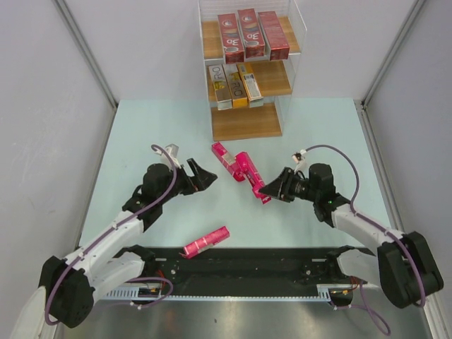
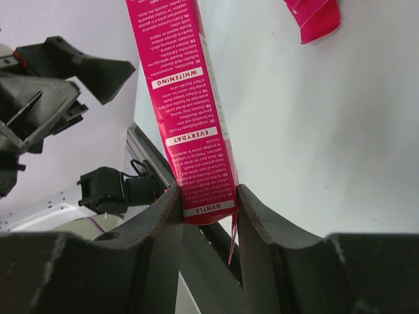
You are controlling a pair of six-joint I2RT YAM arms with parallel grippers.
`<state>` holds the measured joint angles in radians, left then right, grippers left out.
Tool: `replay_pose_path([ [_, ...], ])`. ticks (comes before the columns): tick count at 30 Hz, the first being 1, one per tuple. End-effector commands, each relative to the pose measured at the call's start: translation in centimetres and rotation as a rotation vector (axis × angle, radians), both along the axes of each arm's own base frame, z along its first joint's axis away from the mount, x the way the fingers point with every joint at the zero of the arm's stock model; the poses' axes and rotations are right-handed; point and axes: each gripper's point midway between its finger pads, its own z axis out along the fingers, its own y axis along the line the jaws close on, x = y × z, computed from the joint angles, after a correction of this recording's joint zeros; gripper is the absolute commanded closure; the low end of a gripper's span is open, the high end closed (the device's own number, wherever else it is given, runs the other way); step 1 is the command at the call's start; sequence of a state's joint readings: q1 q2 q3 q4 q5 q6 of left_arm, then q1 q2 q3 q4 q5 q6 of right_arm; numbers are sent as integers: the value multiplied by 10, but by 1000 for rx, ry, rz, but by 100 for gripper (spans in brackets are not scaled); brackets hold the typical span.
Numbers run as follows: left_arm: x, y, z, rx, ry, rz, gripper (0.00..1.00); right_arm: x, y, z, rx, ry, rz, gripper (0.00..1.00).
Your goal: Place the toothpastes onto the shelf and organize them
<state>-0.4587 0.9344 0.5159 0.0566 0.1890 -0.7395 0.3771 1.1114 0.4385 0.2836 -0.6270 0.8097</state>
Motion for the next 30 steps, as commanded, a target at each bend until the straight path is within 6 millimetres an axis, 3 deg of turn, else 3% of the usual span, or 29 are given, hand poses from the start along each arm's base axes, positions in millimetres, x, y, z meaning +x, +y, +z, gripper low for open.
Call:
replay_pose_path([
  [1,2,7,16,32,-55,20,0,33,12,34,83,-87,-22,85],
  [5,-1,17,18,71,-61,52,0,58,17,32,84,-81,-48,85],
  [6,-1,18,19,75,-62,54,0,65,19,39,93,-96,-52,85],
  [7,-1,19,18,83,-61,58,0,72,20,33,88,-82,-59,85],
  [9,-2,21,18,96,-60,60,0,87,23,45,103,-113,-69,85],
  [12,-4,23,18,104,-60,60,0,110,21,39,95,-101,-105,85],
  [13,-4,23,18,106,-60,61,0,119,22,48,101,-123,-110,85],
  [14,-5,23,18,108,-63,58,0,129,18,38,90,-100,-129,85],
  [16,-5,24,18,112,-63,60,2,145,15,43,102,-108,-152,85],
  [18,-6,25,18,116,-62,60,0,159,13,30,94,-79,-168,85],
  [19,-6,26,18,119,-62,63,0,168,13,36,113,-86,-177,86],
  [21,-6,26,19,125,-66,60,0,179,13,22,120,-52,-189,86],
  [23,-5,26,19,129,-65,60,0,190,15,29,162,-54,-199,86],
  [24,-6,26,19,129,-67,57,0,197,17,17,163,-25,-205,86],
  [26,-6,27,18,134,-65,61,0,206,22,18,196,-12,-207,86],
  [27,-6,27,18,137,-66,62,0,211,23,8,202,11,-213,87],
  [30,-6,30,17,137,-64,79,0,225,30,9,243,23,-229,87],
])
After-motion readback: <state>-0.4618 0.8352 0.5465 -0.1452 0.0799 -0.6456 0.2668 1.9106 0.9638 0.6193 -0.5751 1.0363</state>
